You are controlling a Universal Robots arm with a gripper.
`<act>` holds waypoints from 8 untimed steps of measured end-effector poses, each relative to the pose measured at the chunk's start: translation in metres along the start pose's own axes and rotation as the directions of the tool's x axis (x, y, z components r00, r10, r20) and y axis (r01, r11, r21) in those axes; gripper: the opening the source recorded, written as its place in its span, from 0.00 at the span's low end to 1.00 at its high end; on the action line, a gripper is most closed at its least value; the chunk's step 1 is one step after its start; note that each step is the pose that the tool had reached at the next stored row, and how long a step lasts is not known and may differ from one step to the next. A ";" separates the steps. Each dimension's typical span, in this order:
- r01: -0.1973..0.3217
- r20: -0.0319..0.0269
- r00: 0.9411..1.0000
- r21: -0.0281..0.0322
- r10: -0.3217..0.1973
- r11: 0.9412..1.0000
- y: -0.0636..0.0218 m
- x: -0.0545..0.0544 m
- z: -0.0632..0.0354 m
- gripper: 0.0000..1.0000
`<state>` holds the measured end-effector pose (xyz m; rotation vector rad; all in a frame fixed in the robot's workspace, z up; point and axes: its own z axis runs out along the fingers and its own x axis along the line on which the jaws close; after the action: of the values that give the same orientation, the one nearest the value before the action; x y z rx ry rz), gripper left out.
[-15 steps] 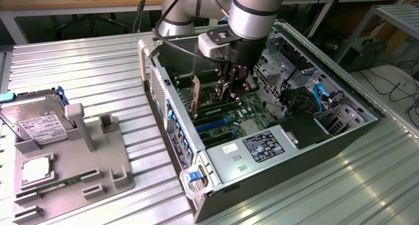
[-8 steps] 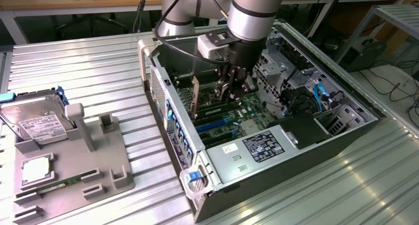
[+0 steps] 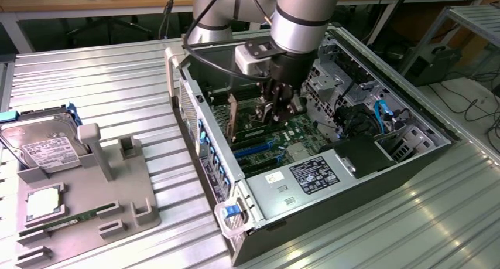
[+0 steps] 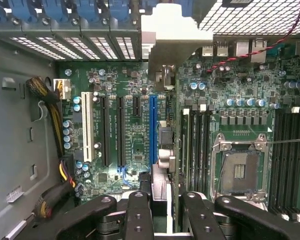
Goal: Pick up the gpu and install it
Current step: 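Insert the gpu into the slot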
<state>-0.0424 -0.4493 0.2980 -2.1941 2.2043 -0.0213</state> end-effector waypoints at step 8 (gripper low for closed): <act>-0.021 -0.001 1.000 0.000 0.021 1.000 0.0025 0.000 0.0065 0.28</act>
<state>-0.0446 -0.4497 0.2914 -2.1709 2.2276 -0.0220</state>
